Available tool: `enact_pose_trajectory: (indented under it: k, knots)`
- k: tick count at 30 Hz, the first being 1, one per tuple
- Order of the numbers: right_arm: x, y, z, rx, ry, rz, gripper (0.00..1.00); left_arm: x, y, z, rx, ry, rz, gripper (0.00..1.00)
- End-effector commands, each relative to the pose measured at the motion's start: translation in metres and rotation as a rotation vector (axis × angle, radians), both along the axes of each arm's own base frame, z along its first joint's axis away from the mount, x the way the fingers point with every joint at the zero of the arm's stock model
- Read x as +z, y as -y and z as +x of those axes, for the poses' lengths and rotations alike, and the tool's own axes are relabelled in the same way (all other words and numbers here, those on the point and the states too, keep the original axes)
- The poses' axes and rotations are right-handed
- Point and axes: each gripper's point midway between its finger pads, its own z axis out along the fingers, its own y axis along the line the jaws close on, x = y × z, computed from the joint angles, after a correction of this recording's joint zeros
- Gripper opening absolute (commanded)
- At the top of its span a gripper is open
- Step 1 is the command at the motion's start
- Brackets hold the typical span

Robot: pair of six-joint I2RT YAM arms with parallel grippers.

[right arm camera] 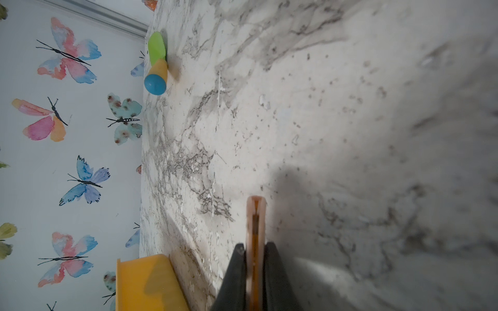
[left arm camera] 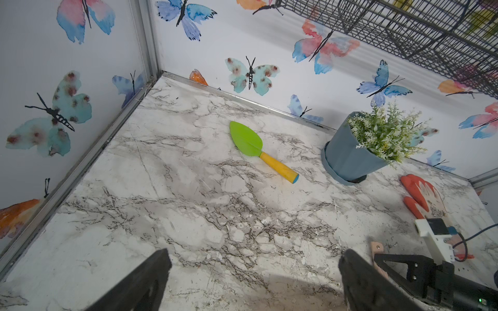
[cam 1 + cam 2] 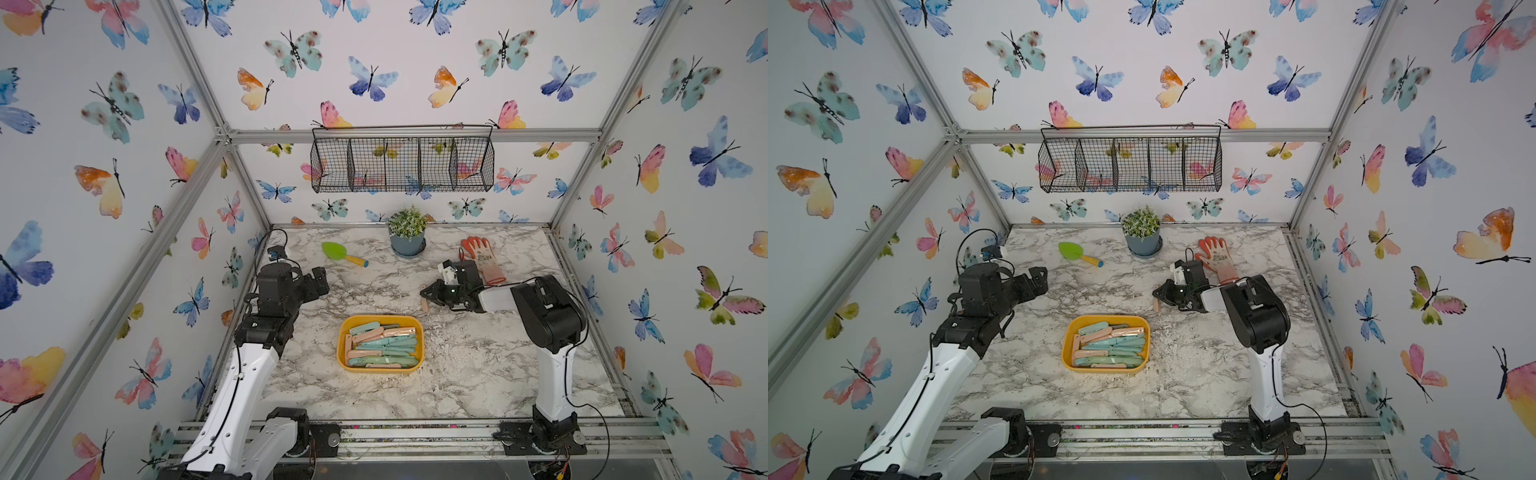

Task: Take the fruit knife out of the storage box
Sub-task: Place the fruit knife at the center of the board.

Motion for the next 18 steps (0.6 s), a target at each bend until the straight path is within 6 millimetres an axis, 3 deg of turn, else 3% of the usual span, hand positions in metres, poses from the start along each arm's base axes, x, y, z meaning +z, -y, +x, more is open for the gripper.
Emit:
enact_pose_trajectory:
  k: [1,6,18]
  knots:
    - [-0.006,0.009,0.0,-0.041,-0.002,-0.036,0.19,-0.003,0.0,-0.005,-0.004,-0.01,0.008,0.98]
    - [-0.006,0.011,0.001,-0.052,0.002,-0.043,0.27,-0.003,0.0,-0.005,-0.002,-0.009,0.009,0.98]
    - [0.003,0.021,-0.003,-0.085,0.021,-0.081,0.3,-0.002,-0.001,-0.005,0.004,-0.004,0.01,0.98]
